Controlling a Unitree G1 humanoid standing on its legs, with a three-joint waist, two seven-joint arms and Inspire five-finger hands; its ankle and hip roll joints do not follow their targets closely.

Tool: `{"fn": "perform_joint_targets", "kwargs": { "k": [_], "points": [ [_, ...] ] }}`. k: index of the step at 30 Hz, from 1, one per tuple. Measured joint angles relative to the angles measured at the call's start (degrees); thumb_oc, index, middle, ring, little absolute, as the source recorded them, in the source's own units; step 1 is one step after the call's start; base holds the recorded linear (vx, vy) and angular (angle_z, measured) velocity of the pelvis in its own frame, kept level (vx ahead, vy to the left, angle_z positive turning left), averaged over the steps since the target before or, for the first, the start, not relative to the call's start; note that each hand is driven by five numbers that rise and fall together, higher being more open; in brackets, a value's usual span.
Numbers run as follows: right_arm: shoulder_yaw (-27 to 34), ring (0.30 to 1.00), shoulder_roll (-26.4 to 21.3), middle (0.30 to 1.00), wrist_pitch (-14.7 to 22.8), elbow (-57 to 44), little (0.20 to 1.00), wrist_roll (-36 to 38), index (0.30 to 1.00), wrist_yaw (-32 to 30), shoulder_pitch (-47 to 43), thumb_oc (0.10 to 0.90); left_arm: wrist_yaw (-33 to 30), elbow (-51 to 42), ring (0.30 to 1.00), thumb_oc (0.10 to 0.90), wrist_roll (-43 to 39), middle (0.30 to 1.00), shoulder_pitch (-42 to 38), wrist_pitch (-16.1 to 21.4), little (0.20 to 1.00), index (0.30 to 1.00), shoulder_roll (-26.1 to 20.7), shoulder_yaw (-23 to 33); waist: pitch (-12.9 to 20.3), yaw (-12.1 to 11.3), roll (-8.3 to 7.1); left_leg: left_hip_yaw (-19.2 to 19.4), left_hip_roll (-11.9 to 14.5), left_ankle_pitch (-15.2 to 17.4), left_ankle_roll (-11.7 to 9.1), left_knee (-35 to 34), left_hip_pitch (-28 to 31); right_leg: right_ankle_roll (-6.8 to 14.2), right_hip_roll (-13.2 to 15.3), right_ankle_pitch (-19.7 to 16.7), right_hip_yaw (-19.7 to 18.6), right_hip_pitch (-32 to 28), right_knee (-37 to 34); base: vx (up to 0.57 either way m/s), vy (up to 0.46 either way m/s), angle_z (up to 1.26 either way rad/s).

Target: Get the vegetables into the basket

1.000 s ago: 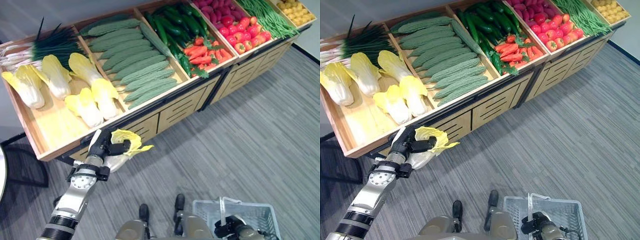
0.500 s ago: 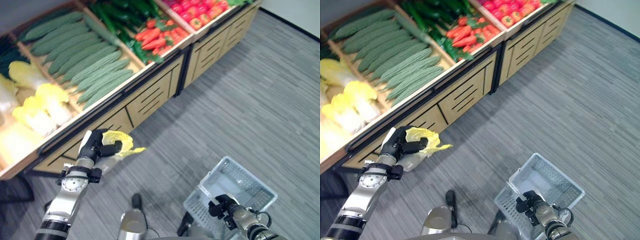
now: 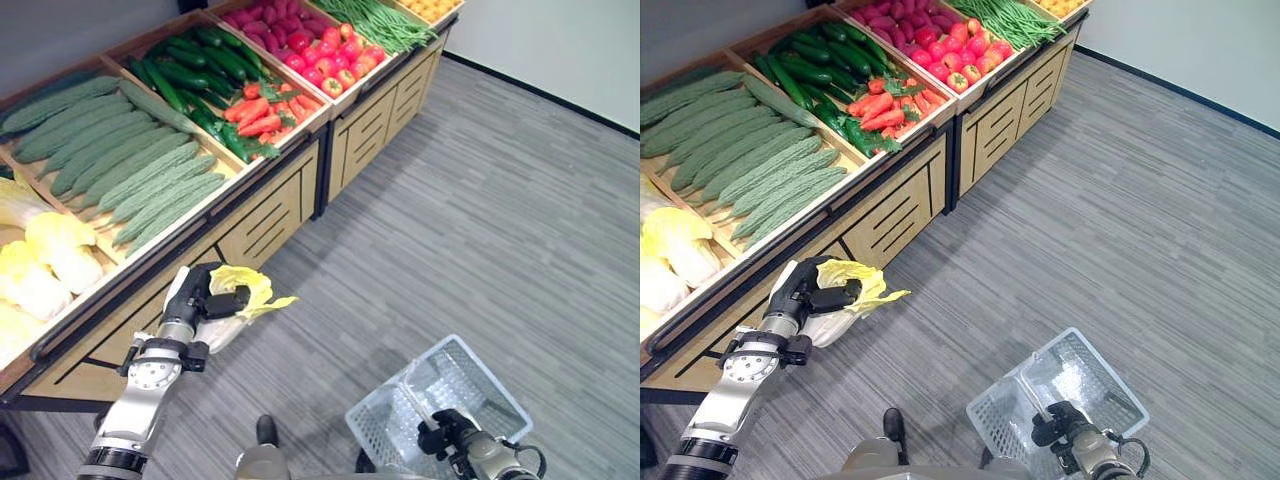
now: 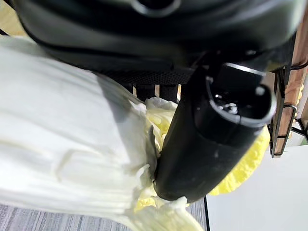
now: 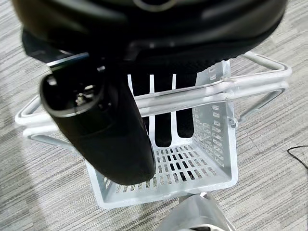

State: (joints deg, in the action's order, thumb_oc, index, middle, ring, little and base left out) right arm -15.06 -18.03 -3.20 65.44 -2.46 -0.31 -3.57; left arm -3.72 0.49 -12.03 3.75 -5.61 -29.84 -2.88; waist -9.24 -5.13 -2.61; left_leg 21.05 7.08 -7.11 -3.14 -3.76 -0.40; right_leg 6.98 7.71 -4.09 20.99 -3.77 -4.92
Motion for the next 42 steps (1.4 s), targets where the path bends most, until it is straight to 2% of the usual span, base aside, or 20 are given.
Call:
{"fn": "perform_joint_targets", "kwargs": {
  "k": [4,5,6,7,8,9,10,12,15,17,18,19,20,21,23,28,32,34,39,42],
  "points": [
    [-0.1,0.300,-0.3,0.300,0.1,-0.6,0.300,0.0,0.300,-0.2,0.2,0.400,0.8,0.1,0.300,0.400,-0.3,0.300,0.2,-0.1,0.300,0.300,0.1,-2.3,0.6,2.0,1.27,0.1,0.9,-0.3,-0.4,0.9,0.0,-0.3,-1.1,-0.2,-1.2,0.7,0.0,-0.04,-0.131,-0.17],
    [-0.2,0.300,-0.3,0.300,0.2,-0.5,0.300,0.1,0.300,-0.1,-0.2,0.400,1.7,1.0,0.300,0.400,-0.3,0.300,-0.1,0.0,0.300,0.300,0.1,-3.4,0.5,2.0,1.17,-1.0,1.4,-0.3,-0.4,4.5,-1.5,-0.7,-1.1,0.0,-2.2,1.3,0.0,-0.03,-0.006,-0.50],
    [-0.5,0.300,-0.2,0.300,0.2,-0.2,0.300,0.1,0.300,-0.2,-1.0,0.400,1.8,2.2,0.300,0.400,-0.4,0.300,-0.8,0.0,0.300,0.300,0.0,-4.6,0.0,1.3,0.26,-6.9,0.6,0.1,-0.2,9.1,-3.6,-2.0,-0.5,-0.7,-4.2,2.1,0.5,0.01,0.058,-0.88],
    [-1.3,0.300,-0.8,0.300,0.0,0.4,0.300,0.0,0.300,0.0,-2.7,0.400,1.8,3.4,0.300,0.400,-0.4,0.300,-0.6,0.0,0.300,0.300,0.2,-6.0,-0.2,-0.1,-0.53,-16.6,-1.1,2.8,-1.5,10.5,-5.2,-2.6,0.5,-1.6,-7.5,3.0,0.3,0.05,0.050,-1.22],
    [-1.5,0.300,-1.4,0.300,0.0,1.4,0.300,0.0,0.300,0.1,-3.7,0.400,2.1,4.2,0.300,0.400,-0.4,0.300,-0.4,0.0,0.300,0.300,0.3,-7.2,-0.3,-1.1,-0.39,-25.6,-3.8,4.8,-3.1,6.1,-4.5,-2.6,0.8,-2.3,-10.4,4.5,0.0,0.04,0.113,-1.38],
    [-1.4,0.300,-2.3,0.300,0.1,1.8,0.300,0.0,0.300,0.1,-4.4,0.400,3.1,4.4,0.300,0.400,-0.4,0.300,-0.3,-0.1,0.300,0.300,0.2,-8.6,-0.6,-0.8,1.14,-25.5,-3.8,4.3,-2.5,2.9,-4.0,-2.2,0.4,-2.8,-11.6,5.2,0.0,0.07,0.229,-1.02],
    [-1.4,0.300,-4.2,0.300,0.4,0.8,0.300,0.0,0.300,-0.2,-4.4,0.400,4.8,4.1,0.300,0.400,-0.4,0.300,-0.3,-0.1,0.300,0.300,0.1,-10.4,-0.6,2.0,4.96,-20.1,-2.1,1.1,-0.6,1.2,-3.5,-1.8,-2.2,-2.9,-11.7,4.8,0.0,0.07,0.248,-0.83],
    [-0.2,0.300,-3.2,0.300,0.5,0.3,0.300,0.0,0.300,-0.2,-4.3,0.400,5.7,2.8,0.300,0.400,-0.2,0.300,-1.7,-0.1,0.300,0.300,-2.5,-10.3,-1.6,2.9,2.69,-16.7,-3.5,0.3,-0.2,-1.3,-1.0,-0.7,-0.6,-3.1,-15.1,5.7,0.8,0.05,0.218,-0.69],
    [1.2,0.300,-2.0,0.300,0.2,-0.5,0.300,0.1,0.300,-0.7,-1.5,0.400,5.6,2.2,0.300,0.400,0.3,0.300,-2.0,0.0,0.300,0.300,-4.8,-9.6,-1.9,4.3,1.38,-14.1,-6.0,1.4,1.5,-1.3,-0.1,0.5,1.3,-3.5,-17.8,6.3,0.8,-0.01,0.166,-0.52],
    [1.1,0.300,-1.2,0.300,-0.2,-0.3,0.300,0.1,0.300,-0.8,-2.3,0.400,5.6,2.3,0.300,0.400,0.3,0.300,-2.2,0.1,0.300,0.300,-5.7,-9.3,-2.5,4.8,0.16,-10.6,-7.2,2.1,2.3,-1.2,0.2,1.8,1.7,-4.8,-20.6,8.5,1.0,-0.01,0.058,-1.04],
    [1.1,0.300,0.0,0.300,-0.2,-0.1,0.300,0.2,0.300,-0.7,-4.3,0.400,5.6,2.8,0.300,0.400,0.9,0.300,-2.1,0.1,0.300,0.300,-7.3,-9.1,-2.9,3.8,-1.23,-7.0,-6.5,3.0,2.4,-1.3,0.6,2.4,1.4,-5.8,-21.8,10.1,1.4,-0.09,-0.052,-1.17],
    [1.0,0.300,1.3,0.300,-0.3,-0.2,0.300,0.2,0.300,-0.5,-4.4,0.400,6.6,3.4,0.300,0.400,1.6,0.300,-3.4,-0.1,0.300,0.300,-8.2,-9.4,-3.2,4.5,-2.20,-5.7,-5.8,3.1,2.5,-0.9,0.5,2.4,1.7,-5.9,-19.4,10.4,1.1,-0.17,-0.043,-0.88],
    [0.5,0.300,1.4,0.300,-0.5,0.4,0.300,0.2,0.300,-0.5,-4.1,0.400,6.6,3.5,0.300,0.400,2.0,0.300,-4.9,0.0,0.300,0.300,-7.6,-9.7,-3.7,3.2,-1.56,-5.4,-4.0,2.9,2.7,0.3,-0.1,1.8,1.8,-2.4,-14.1,11.5,5.2,-0.15,-0.121,-0.38],
    [-1.2,0.300,1.3,0.300,-1.0,0.4,0.300,0.3,0.300,0.1,-3.6,0.400,7.1,5.3,0.300,0.400,2.2,0.300,-4.8,-0.2,0.300,0.300,-8.0,-9.9,-3.9,-1.9,-0.66,-4.9,-1.1,2.7,2.4,1.7,2.6,1.6,3.5,7.3,-8.1,7.0,15.5,-0.07,-0.102,-0.13],
    [-1.0,0.300,-0.3,0.300,-0.6,0.0,0.300,0.4,0.300,-0.1,-3.8,0.400,7.5,6.4,0.300,0.400,2.6,0.300,-3.2,0.0,0.300,0.300,-6.4,-10.0,-2.6,-1.8,2.14,-6.0,0.2,1.3,1.3,1.7,2.3,-0.2,0.9,5.4,-7.8,4.3,10.6,-0.01,-0.074,-0.04],
    [-1.2,0.300,-5.5,0.300,-1.2,-2.6,0.300,0.7,0.300,-0.6,-3.1,0.400,9.2,8.2,0.300,0.400,4.2,0.300,-2.9,-0.1,0.300,0.300,-4.5,-14.4,-0.2,0.1,5.45,-10.4,0.3,-0.5,0.1,0.7,1.0,-0.9,-0.8,4.5,-5.5,2.5,7.5,-0.02,-0.063,0.17],
    [-1.7,0.300,-4.5,0.300,-1.6,-5.9,0.300,0.7,0.300,-0.8,-3.3,0.400,10.4,9.7,0.300,0.400,6.7,0.300,-3.9,-0.1,0.300,0.300,-5.3,-16.3,0.5,1.2,3.24,-11.0,0.4,-0.5,0.0,0.8,1.0,-1.3,-1.3,3.7,-4.8,1.0,5.1,0.01,-0.051,0.10],
    [-2.1,0.300,-4.4,0.300,-1.9,-7.1,0.300,0.7,0.300,-0.8,-4.3,0.400,11.0,10.7,0.300,0.400,7.7,0.300,-5.0,-0.4,0.300,0.300,-5.9,-17.9,0.7,1.2,2.97,-11.0,0.3,-0.5,0.0,0.3,1.4,-1.2,-1.4,2.4,-4.8,0.0,2.9,0.02,-0.038,-0.01],
    [-5.7,0.300,-4.1,0.300,-3.2,-10.1,0.300,0.6,0.300,-0.4,-7.8,0.400,13.5,10.6,0.300,0.400,10.5,0.300,-9.5,-0.4,0.300,0.300,-8.0,-23.6,1.0,0.7,3.57,-11.3,-0.1,-0.6,-0.1,-0.5,2.2,-1.0,-1.5,0.2,-4.8,-1.9,-0.1,0.03,-0.040,0.04],
    [-7.5,0.300,-3.6,0.300,-3.6,-10.3,0.300,0.6,0.300,0.0,-9.4,0.400,14.8,10.3,0.300,0.400,14.3,0.300,-11.7,-0.2,0.300,0.300,-7.7,-27.4,2.2,0.1,5.48,-12.4,-0.2,-0.7,-1.1,-1.2,2.3,-0.7,-1.5,-0.1,-4.4,-2.1,-0.1,0.02,-0.023,0.13]
  ]
}}
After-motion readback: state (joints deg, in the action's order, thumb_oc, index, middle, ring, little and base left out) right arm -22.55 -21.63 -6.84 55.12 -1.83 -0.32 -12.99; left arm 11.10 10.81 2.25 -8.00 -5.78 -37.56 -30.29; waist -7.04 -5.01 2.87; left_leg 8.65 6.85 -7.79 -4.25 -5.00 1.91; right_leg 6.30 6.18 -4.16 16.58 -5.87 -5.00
